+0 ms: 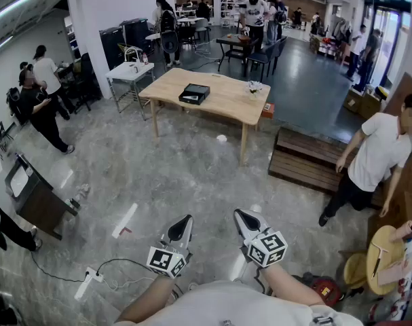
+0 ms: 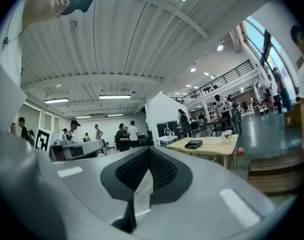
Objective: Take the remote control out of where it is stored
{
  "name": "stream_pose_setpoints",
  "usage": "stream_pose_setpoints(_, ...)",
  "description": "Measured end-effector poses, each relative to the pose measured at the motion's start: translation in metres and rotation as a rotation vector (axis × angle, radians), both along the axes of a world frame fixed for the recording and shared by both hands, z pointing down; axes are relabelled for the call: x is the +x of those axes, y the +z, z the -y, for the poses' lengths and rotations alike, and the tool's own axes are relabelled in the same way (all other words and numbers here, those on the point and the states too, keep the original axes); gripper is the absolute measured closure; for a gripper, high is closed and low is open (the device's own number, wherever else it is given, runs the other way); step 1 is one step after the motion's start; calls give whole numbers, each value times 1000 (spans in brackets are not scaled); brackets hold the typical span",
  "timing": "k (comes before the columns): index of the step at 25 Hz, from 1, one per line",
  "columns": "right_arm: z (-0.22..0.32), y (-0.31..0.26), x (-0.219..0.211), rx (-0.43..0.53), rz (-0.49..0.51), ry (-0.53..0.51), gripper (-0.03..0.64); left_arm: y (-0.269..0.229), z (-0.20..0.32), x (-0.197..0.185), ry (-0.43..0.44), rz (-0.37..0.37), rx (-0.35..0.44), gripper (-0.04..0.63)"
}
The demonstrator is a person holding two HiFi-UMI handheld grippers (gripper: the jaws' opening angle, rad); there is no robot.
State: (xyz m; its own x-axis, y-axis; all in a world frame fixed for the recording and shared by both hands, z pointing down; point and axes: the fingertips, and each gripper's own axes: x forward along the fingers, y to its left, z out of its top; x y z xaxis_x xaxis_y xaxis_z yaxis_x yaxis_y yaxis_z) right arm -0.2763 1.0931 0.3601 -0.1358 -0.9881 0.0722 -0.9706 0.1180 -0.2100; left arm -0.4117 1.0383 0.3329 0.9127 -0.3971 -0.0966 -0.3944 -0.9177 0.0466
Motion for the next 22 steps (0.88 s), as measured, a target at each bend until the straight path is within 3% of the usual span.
stream_pose_setpoints(22, -7, 6, 47, -29, -7, 27, 589, 12, -9, 45, 0, 34, -29, 595)
